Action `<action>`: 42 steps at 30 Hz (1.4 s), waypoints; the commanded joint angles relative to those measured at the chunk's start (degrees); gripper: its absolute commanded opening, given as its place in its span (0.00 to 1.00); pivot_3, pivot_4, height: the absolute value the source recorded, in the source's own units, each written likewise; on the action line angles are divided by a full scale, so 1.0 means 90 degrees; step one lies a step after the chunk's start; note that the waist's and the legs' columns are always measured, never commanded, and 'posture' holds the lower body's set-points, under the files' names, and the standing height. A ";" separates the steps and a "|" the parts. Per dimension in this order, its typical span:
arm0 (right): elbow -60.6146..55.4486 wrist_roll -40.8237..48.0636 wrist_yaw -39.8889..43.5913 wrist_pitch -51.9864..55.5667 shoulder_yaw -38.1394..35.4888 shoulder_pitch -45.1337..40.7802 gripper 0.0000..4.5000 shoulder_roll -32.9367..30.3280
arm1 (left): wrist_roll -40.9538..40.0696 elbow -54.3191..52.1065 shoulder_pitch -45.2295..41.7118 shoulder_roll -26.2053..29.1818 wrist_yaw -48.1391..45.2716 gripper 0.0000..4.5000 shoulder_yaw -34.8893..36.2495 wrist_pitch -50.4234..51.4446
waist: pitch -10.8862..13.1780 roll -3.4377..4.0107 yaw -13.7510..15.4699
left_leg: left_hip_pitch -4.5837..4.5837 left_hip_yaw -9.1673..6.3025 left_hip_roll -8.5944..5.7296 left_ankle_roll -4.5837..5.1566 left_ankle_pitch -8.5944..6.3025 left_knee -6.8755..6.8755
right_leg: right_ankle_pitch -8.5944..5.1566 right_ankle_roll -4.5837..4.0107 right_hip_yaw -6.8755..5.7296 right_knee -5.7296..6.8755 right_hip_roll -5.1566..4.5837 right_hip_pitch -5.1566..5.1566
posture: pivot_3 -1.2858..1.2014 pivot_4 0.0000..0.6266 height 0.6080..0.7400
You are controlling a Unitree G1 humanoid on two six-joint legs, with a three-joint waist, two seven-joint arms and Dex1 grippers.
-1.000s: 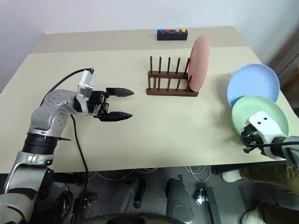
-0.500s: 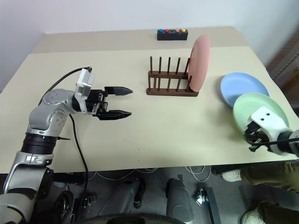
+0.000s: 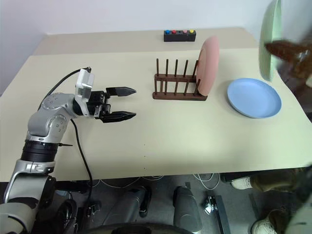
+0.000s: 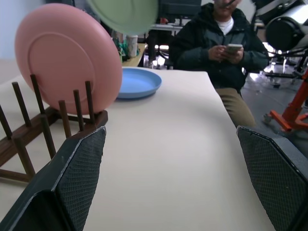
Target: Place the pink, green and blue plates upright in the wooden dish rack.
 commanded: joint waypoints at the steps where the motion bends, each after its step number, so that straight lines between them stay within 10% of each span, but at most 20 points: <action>1: 0.0475 0.0997 -0.0455 -0.0043 -0.0732 -0.0966 0.01 0.0510 | -0.0104 -0.0244 -0.0005 0.0112 0.0148 1.00 0.0309 -0.0006 | 0.0000 0.0000 0.0004 | 0.0000 0.0000 0.0000 0.0000 0.0000 -0.0001 | 0.0000 0.0000 0.0000 0.0002 0.0000 -0.0002 | 0.52 0.24 1.00; 16: 0.1734 0.2983 -0.0514 0.0336 -0.0419 -0.1792 0.01 0.2390 | -0.0417 -0.1316 0.0847 0.0594 0.0902 1.00 0.1010 0.0393 | 0.0000 0.0004 -0.0127 | 0.0000 -0.0001 -0.0002 0.0000 0.0001 -0.0002 | 0.0005 0.0001 0.0004 0.0012 0.0001 -0.0007 | 0.52 0.24 1.00; 42: 0.2871 0.1200 0.1039 -0.0996 0.1293 -0.1555 0.01 0.2780 | -0.0732 -0.2168 0.1543 0.0927 0.1452 1.00 0.1328 0.0648 | -0.0001 0.0005 -0.0155 | 0.0001 0.0000 -0.0001 -0.0002 0.0001 -0.0004 | 0.0006 0.0000 0.0004 0.0013 0.0005 -0.0012 | 0.52 0.24 1.00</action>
